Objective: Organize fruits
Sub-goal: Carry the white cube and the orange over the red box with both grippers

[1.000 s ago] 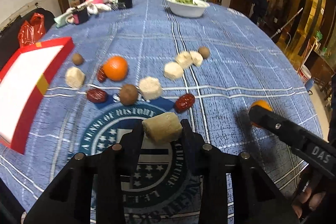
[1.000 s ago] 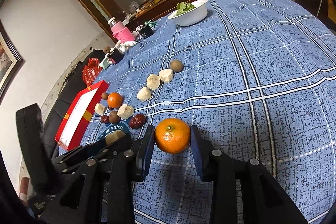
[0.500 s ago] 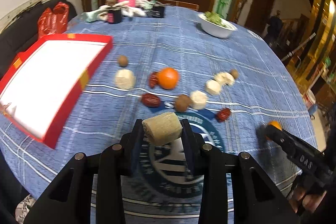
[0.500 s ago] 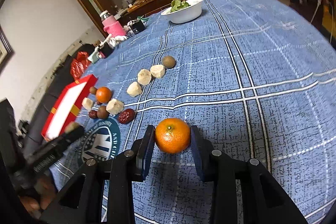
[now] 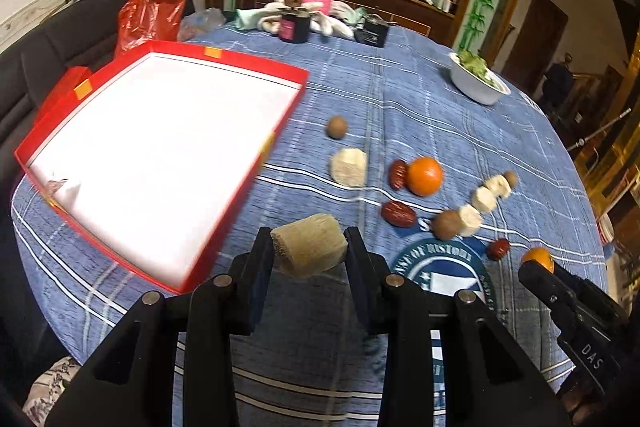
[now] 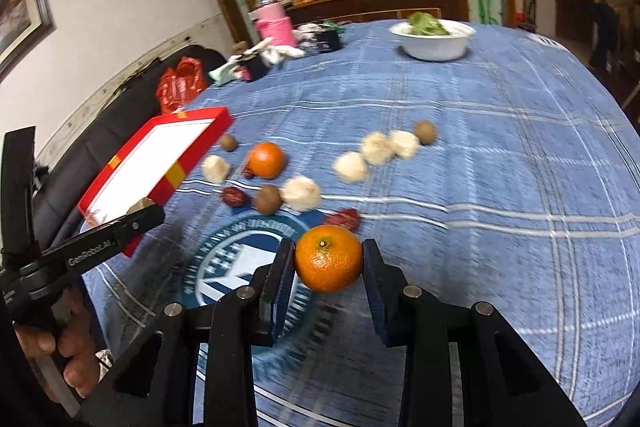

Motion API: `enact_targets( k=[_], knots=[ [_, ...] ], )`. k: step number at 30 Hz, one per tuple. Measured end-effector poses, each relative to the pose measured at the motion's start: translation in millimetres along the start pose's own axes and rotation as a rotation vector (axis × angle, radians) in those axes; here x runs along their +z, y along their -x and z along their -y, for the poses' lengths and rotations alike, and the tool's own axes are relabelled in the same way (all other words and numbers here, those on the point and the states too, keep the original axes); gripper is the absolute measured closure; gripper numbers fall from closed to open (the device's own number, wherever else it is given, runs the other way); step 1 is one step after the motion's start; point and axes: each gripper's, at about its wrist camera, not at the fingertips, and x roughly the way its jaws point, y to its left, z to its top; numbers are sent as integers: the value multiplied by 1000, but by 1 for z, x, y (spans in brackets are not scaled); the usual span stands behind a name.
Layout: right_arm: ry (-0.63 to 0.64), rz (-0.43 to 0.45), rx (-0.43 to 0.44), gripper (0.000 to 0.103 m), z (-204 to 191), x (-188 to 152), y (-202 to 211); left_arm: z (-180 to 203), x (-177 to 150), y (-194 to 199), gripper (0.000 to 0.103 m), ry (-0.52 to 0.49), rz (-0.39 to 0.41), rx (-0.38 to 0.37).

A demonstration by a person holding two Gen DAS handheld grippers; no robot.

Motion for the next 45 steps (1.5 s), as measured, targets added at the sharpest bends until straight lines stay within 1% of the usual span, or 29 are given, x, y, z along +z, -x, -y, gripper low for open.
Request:
enact_targets(
  k=[5,7,13,20,25,34,41,45],
  knots=[
    [70,8,31,69,-33,17,-13,-24,8,3,70,39,22,25],
    [118,15,19,69,-51,26,-20,-39,14,4,70,66,29,41],
    [211,31,29,69,-100,51,-41,-79,37,4,70,121,67,118],
    [286,34,24,69,-146,75,-71,-111,56,-5,70,151,83,189],
    [323,27,31,69,-172,84,-91,-123,59,-13,70,155,70,217],
    [364,-6,47,69,-207,91,-124,-138,60,-25,69,160,41,236],
    [372,-50,60,69,-224,94,-153,-144,60,-32,69,166,23,248],
    [368,-97,72,69,-232,96,-175,-150,58,-35,69,168,11,262]
  ],
)
